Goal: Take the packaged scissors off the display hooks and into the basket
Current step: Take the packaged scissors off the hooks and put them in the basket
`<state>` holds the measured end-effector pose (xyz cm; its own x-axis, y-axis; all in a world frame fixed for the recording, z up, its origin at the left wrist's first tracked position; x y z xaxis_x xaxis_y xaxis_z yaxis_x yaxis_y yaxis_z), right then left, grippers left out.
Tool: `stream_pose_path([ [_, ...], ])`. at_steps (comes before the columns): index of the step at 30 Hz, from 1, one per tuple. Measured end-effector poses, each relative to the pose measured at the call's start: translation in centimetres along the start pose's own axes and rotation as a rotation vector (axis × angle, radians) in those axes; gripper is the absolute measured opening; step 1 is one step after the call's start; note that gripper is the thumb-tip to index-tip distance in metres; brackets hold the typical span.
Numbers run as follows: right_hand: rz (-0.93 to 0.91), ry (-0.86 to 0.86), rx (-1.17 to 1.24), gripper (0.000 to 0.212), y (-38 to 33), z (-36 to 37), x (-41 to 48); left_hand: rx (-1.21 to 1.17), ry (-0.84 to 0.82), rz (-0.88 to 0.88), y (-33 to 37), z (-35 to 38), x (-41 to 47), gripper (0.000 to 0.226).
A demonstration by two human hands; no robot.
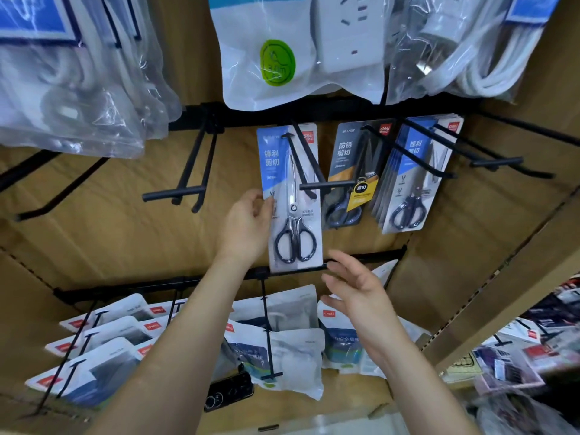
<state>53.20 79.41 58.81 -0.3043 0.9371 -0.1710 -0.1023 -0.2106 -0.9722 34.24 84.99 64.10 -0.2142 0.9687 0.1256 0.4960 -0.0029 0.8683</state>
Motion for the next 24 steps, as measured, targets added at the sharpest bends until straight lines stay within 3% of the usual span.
stream_pose_path([
  [3,-0.034,0.038,-0.073,0.038,-0.3,-0.7,-0.5,0.061,0.005,-0.057,-1.2,-0.5,-0.8,0.031],
  [6,-0.123,0.047,-0.127,0.031,-0.8,-2.0,-1.3,-0.090,0.069,-0.009,-1.7,-0.8,-3.2,0.022],
  [11,-0.195,-0.012,-0.244,0.026,-1.3,-4.1,-2.3,-0.276,0.059,0.022,-2.6,-0.2,-8.6,0.028],
  [17,-0.188,-0.263,-0.442,0.019,-1.6,-5.6,-2.5,-0.317,0.168,-0.027,-3.3,0.8,-15.9,0.023],
  [22,-0.155,-0.499,-0.537,0.021,-0.3,-5.4,-1.0,-0.267,0.436,-0.203,-5.8,2.2,-22.8,0.029],
  [24,-0.144,-0.622,-0.564,0.026,0.8,-4.3,-0.5,-0.233,0.528,-0.283,-6.8,2.9,-26.5,0.021],
])
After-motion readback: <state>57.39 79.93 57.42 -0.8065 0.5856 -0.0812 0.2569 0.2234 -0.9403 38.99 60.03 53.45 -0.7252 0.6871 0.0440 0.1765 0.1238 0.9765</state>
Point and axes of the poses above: each hand's wrist, its own x-axis towards the middle knuckle, its own z-axis out of the palm, y = z × x, the point moved 1 cm from there along x, towards the middle knuckle, and after that the axes turned 10 degrees about -y, right-handed, at the moved point
